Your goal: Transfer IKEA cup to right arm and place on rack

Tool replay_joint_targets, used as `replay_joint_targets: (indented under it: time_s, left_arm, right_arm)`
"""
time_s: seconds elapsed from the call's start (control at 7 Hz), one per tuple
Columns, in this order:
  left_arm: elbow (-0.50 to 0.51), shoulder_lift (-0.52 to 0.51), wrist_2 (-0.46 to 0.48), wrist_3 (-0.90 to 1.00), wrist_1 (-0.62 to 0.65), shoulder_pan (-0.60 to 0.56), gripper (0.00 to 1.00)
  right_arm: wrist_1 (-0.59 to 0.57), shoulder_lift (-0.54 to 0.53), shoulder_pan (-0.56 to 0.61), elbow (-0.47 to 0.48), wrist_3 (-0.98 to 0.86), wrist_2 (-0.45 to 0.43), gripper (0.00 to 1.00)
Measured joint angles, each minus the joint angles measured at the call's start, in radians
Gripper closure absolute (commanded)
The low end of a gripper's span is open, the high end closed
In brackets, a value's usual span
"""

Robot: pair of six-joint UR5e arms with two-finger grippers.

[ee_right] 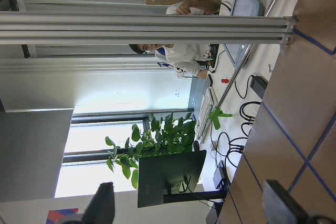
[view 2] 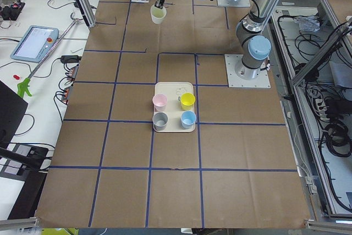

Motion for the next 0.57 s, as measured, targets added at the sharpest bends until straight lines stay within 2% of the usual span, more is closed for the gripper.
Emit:
replay_joint_targets:
  time_s: [0.29, 0.57]
  left_arm:
    - [-0.054, -0.001, -0.251, 0.002, 0.197, -0.007, 1.00]
    - [-0.191, -0.011, -0.393, -0.003, 0.504, -0.020, 1.00]
  right_arm:
    - [-0.002, 0.003, 0.000, -0.001, 0.000, 0.000, 0.00]
    - [-0.001, 0.008, -0.003, -0.001, 0.000, 0.000, 0.00]
